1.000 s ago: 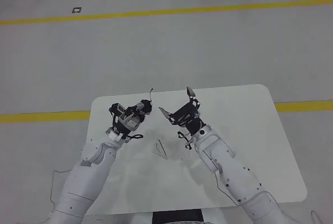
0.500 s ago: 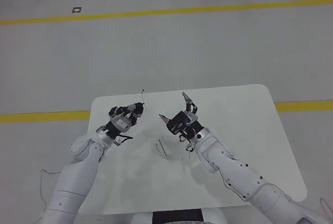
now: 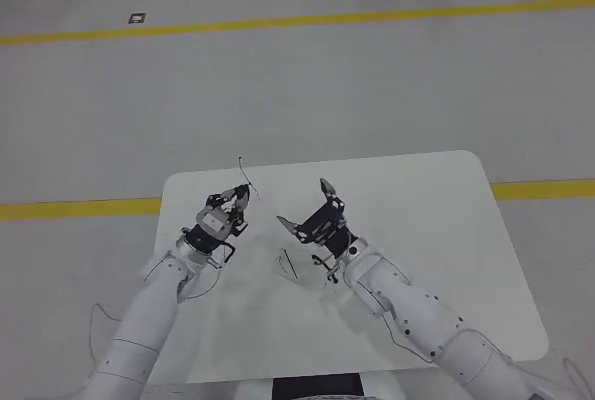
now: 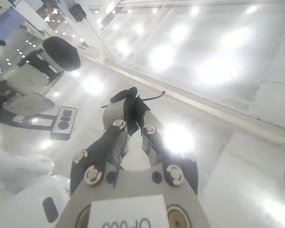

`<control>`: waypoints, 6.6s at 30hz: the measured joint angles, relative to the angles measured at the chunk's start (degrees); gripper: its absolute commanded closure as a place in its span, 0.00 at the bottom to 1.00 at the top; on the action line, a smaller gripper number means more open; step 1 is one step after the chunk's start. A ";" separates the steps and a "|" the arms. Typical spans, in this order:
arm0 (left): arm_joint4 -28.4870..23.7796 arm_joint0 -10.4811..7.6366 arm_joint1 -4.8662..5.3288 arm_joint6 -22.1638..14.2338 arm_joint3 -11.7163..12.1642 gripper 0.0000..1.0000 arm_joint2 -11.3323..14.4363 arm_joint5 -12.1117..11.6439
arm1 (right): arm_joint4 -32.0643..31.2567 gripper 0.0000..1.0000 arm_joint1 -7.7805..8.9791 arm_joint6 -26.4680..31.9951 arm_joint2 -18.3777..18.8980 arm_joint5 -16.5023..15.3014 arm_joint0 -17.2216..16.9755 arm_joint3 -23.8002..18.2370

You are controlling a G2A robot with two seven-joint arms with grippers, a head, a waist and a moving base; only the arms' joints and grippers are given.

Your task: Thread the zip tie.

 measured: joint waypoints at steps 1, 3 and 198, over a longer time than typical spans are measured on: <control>0.02 -0.39 0.21 0.05 0.02 1.00 0.26 0.00 | 0.80 0.00 -0.14 -0.37 0.03 -0.40 0.05 0.21; 1.22 -0.65 0.37 0.11 -0.01 1.00 0.27 0.00 | 1.09 0.00 -0.21 -0.62 0.10 -0.59 0.17 0.36; -1.21 0.59 -1.93 2.48 -0.29 1.00 2.16 0.01 | -13.95 0.00 -6.68 1.20 17.77 -0.90 -8.72 -0.63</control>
